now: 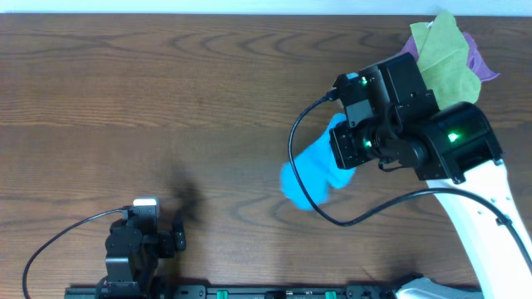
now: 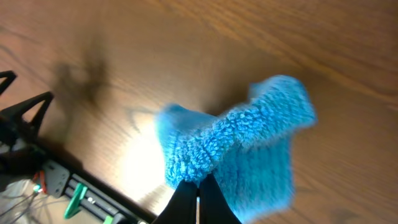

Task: Fold the cloth
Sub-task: 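Lift the blue cloth with the right gripper and pull it left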

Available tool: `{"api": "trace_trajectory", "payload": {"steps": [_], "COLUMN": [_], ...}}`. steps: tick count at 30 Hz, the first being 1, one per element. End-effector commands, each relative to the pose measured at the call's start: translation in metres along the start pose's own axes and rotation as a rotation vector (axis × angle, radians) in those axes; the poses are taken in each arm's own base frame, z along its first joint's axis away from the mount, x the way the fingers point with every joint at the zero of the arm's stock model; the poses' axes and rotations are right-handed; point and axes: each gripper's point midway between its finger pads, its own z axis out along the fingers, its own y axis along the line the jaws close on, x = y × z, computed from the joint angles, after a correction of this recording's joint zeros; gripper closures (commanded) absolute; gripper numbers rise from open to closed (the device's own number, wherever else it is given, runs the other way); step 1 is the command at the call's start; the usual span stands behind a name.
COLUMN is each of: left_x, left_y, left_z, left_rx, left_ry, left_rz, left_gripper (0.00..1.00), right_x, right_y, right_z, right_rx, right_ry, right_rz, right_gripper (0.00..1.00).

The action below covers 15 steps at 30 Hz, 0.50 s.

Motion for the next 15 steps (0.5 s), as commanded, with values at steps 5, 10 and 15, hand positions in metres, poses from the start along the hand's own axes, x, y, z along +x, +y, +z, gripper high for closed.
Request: {"api": "trace_trajectory", "payload": {"steps": [5, 10, 15], "left_x": [0.022, 0.022, 0.022], "left_y": [0.000, 0.000, 0.000], "left_z": [0.007, 0.007, 0.007], "left_rx": [0.002, 0.002, 0.002], "left_ry": [0.068, 0.068, 0.068], "left_rz": [0.015, 0.015, 0.015], "left_gripper": [0.05, 0.04, 0.05], "right_x": [-0.020, -0.068, -0.139], "right_y": [-0.010, -0.041, -0.116], "right_z": [0.049, 0.117, 0.163], "right_rx": [0.041, 0.127, 0.348], "right_ry": [0.043, -0.008, -0.217], "right_rz": [-0.046, -0.103, -0.041], "right_gripper": [0.98, 0.98, 0.04]}}
